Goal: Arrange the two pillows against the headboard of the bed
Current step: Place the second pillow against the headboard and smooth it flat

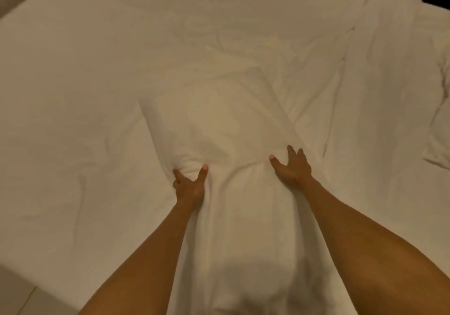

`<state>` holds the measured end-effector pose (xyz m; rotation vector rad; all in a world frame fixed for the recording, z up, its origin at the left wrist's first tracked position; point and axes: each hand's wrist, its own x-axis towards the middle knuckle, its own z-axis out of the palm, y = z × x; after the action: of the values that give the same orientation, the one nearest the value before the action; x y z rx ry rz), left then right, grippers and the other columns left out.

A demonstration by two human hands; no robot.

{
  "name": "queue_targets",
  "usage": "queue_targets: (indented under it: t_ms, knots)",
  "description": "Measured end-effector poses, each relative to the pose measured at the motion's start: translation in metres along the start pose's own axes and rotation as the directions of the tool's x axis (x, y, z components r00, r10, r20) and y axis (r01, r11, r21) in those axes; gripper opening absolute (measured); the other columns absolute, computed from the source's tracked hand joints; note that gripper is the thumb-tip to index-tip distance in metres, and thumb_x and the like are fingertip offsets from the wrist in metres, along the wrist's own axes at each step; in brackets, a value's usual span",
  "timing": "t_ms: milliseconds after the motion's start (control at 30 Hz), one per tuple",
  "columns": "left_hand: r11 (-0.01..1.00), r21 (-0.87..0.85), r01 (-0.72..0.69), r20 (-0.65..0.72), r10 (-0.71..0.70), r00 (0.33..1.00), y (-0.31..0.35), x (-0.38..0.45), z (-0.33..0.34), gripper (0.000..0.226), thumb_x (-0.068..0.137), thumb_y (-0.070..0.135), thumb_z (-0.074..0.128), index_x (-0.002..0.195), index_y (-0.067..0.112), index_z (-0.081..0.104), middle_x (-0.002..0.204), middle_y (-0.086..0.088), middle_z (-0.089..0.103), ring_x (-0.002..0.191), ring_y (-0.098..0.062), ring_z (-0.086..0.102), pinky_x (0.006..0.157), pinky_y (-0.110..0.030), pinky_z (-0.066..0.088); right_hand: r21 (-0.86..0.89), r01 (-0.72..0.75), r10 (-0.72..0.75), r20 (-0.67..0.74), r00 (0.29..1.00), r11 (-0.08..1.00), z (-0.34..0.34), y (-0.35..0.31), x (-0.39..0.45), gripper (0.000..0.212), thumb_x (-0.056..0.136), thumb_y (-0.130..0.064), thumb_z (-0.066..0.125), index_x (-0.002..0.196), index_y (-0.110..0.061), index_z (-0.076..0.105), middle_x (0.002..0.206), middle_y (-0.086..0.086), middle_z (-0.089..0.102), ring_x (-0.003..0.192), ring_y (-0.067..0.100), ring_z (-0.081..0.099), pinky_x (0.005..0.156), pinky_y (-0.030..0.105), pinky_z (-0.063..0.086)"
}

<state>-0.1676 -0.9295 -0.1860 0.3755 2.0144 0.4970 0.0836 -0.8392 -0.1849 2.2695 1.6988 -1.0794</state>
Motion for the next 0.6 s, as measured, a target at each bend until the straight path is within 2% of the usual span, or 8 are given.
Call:
queue_targets:
  t_ms: [67, 167, 233, 400, 533, 600]
  knots:
    - [0.999, -0.034, 0.015, -0.007, -0.015, 1.0, -0.003, 0.003, 0.001, 0.109, 0.081, 0.066, 0.057, 0.156, 0.02, -0.008, 0.162, -0.017, 0.009, 0.145, -0.038, 0.024, 0.118, -0.048, 0.024, 0.013, -0.046, 0.047, -0.039, 0.998, 0.999, 0.007, 0.0, 0.001, 0.093, 0.084, -0.073, 0.041, 0.156, -0.026, 0.006, 0.163, 0.016, -0.001, 0.151, 0.029, 0.001, 0.122, 0.046, 0.004]
    - [0.994, -0.093, 0.064, 0.004, -0.064, 0.998, -0.007, 0.011, -0.002, 0.118, 0.076, 0.068, 0.063, 0.155, 0.013, -0.006, 0.161, -0.015, 0.015, 0.146, -0.035, 0.026, 0.119, -0.046, 0.025, 0.075, -0.089, 0.092, -0.041, 0.995, 0.993, 0.008, 0.004, 0.005, 0.101, 0.078, -0.077, 0.048, 0.155, -0.026, 0.007, 0.163, 0.015, 0.005, 0.151, 0.029, 0.005, 0.122, 0.048, 0.005]
    - [0.988, -0.12, 0.092, 0.024, -0.09, 0.996, -0.011, 0.016, -0.004, 0.123, 0.071, 0.068, 0.067, 0.155, 0.007, 0.001, 0.16, -0.014, 0.021, 0.145, -0.033, 0.029, 0.118, -0.045, 0.027, 0.123, -0.117, 0.12, -0.02, 0.993, 0.985, 0.002, 0.008, 0.012, 0.107, 0.073, -0.079, 0.052, 0.155, -0.026, 0.008, 0.163, 0.012, 0.01, 0.151, 0.028, 0.01, 0.122, 0.048, 0.007]
    - [0.986, -0.116, 0.122, 0.076, -0.114, 0.991, -0.015, 0.025, -0.01, 0.129, 0.057, 0.077, 0.07, 0.151, 0.003, 0.022, 0.155, -0.014, 0.034, 0.138, -0.033, 0.041, 0.114, -0.044, 0.035, 0.192, -0.123, 0.127, -0.012, 0.992, 0.974, -0.009, 0.011, 0.023, 0.123, 0.057, -0.081, 0.065, 0.153, -0.019, 0.02, 0.153, 0.012, 0.035, 0.14, 0.034, 0.037, 0.114, 0.048, 0.031]
    - [0.975, -0.164, 0.149, 0.123, -0.129, 0.984, -0.017, 0.021, -0.017, 0.13, 0.053, 0.074, 0.076, 0.151, 0.004, 0.026, 0.153, -0.013, 0.038, 0.135, -0.033, 0.044, 0.112, -0.044, 0.039, 0.12, -0.136, 0.143, -0.047, 0.989, 0.983, -0.016, 0.006, 0.016, 0.123, 0.047, -0.087, 0.066, 0.141, -0.012, 0.042, 0.141, 0.011, 0.051, 0.13, 0.034, 0.048, 0.109, 0.048, 0.036]
    - [0.967, -0.196, 0.161, 0.124, -0.138, 0.983, -0.017, 0.014, -0.022, 0.128, 0.053, 0.069, 0.08, 0.151, 0.006, 0.026, 0.153, -0.012, 0.039, 0.134, -0.033, 0.045, 0.111, -0.045, 0.039, 0.125, -0.12, 0.124, -0.025, 0.992, 0.985, -0.024, 0.005, 0.011, 0.107, 0.055, -0.078, 0.071, 0.135, -0.01, 0.05, 0.135, 0.01, 0.057, 0.125, 0.033, 0.053, 0.107, 0.048, 0.038]
